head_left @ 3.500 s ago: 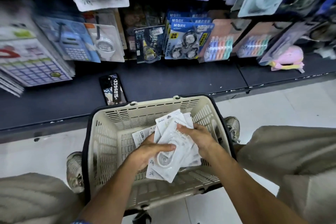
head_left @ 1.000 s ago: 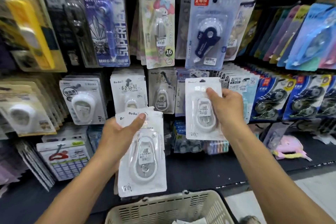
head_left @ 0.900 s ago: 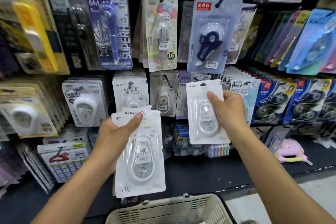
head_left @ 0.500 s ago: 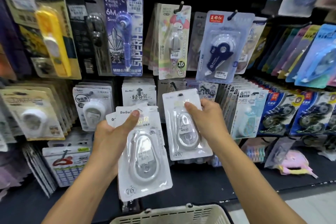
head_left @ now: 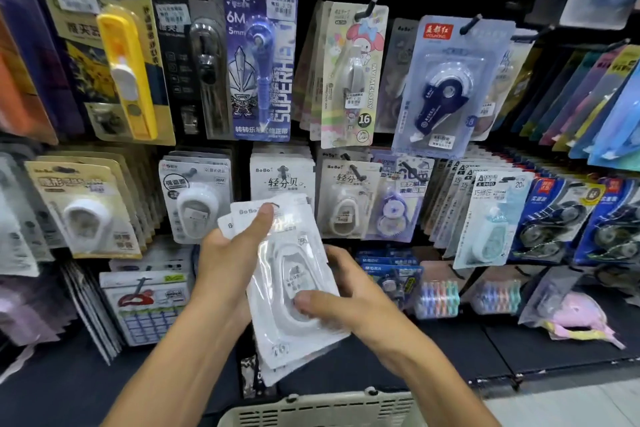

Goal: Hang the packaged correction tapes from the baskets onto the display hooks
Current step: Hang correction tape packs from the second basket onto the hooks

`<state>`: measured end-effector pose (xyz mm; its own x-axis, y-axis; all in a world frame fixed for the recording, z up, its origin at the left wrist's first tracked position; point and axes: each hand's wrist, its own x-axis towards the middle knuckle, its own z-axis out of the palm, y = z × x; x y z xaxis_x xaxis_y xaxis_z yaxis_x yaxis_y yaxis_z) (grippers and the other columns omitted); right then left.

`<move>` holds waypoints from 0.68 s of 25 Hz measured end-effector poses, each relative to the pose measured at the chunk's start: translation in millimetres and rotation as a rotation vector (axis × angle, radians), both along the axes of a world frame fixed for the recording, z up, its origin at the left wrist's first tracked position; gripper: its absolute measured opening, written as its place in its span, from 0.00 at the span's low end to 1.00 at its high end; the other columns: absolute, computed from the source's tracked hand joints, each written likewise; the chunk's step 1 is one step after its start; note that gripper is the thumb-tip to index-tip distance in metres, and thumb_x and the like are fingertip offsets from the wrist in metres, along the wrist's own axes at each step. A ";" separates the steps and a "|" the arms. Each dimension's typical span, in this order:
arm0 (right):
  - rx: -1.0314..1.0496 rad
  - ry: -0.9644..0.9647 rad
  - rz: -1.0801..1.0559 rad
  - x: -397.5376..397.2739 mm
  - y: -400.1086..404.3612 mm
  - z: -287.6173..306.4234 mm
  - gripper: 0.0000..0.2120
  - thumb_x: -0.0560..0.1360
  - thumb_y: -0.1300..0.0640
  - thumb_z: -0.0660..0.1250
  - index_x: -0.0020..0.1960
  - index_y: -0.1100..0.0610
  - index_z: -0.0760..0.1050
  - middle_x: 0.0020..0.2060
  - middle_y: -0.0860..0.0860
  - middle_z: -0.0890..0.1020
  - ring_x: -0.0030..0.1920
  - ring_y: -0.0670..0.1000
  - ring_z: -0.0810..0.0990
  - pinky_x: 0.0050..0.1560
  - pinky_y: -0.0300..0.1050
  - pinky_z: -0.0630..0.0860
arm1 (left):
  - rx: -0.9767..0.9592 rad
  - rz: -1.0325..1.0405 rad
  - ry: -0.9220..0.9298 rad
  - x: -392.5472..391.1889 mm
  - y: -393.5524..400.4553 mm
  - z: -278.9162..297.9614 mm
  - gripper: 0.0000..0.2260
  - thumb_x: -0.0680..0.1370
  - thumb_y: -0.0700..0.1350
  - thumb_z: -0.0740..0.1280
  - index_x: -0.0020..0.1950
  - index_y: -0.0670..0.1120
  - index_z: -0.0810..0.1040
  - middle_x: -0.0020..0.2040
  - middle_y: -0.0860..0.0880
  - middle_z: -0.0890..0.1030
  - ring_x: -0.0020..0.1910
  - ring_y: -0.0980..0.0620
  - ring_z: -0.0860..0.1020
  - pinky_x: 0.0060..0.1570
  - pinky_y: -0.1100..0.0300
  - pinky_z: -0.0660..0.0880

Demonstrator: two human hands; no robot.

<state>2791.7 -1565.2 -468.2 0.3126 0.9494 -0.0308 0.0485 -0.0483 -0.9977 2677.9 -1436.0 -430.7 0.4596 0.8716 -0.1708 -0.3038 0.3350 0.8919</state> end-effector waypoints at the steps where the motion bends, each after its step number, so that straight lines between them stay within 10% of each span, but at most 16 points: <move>1: 0.031 0.091 -0.044 -1.5 0.8 -3.8 0.36 0.63 0.47 0.81 0.68 0.46 0.72 0.58 0.48 0.85 0.57 0.51 0.85 0.53 0.45 0.80 | -0.019 -0.037 -0.003 0.2 -0.3 -0.5 0.13 0.74 0.50 0.75 0.54 0.44 0.83 0.49 0.41 0.88 0.46 0.40 0.87 0.53 0.40 0.82; 6: 0.248 0.427 -0.372 -5.2 6.9 -0.6 0.23 0.66 0.51 0.80 0.57 0.59 0.80 0.51 0.59 0.87 0.48 0.58 0.88 0.42 0.48 0.83 | -0.057 -0.497 0.000 -1.7 -10.4 -1.4 0.29 0.69 0.55 0.79 0.67 0.44 0.80 0.57 0.39 0.86 0.56 0.36 0.84 0.58 0.40 0.80; 12: 0.361 0.340 -0.522 2.2 -3.3 -0.4 0.19 0.70 0.48 0.75 0.58 0.55 0.83 0.54 0.58 0.87 0.53 0.58 0.86 0.52 0.51 0.83 | 0.069 -0.510 -0.030 -8.0 -10.8 -16.0 0.35 0.58 0.46 0.82 0.65 0.48 0.79 0.56 0.39 0.86 0.50 0.36 0.86 0.42 0.48 0.84; 17: 0.329 0.213 -0.511 14.2 -33.7 -1.0 0.15 0.68 0.48 0.76 0.53 0.51 0.84 0.44 0.56 0.88 0.36 0.54 0.86 0.28 0.42 0.78 | 0.239 -0.450 0.105 -35.3 11.4 -2.9 0.31 0.59 0.43 0.84 0.61 0.51 0.81 0.52 0.42 0.88 0.46 0.37 0.87 0.39 0.48 0.84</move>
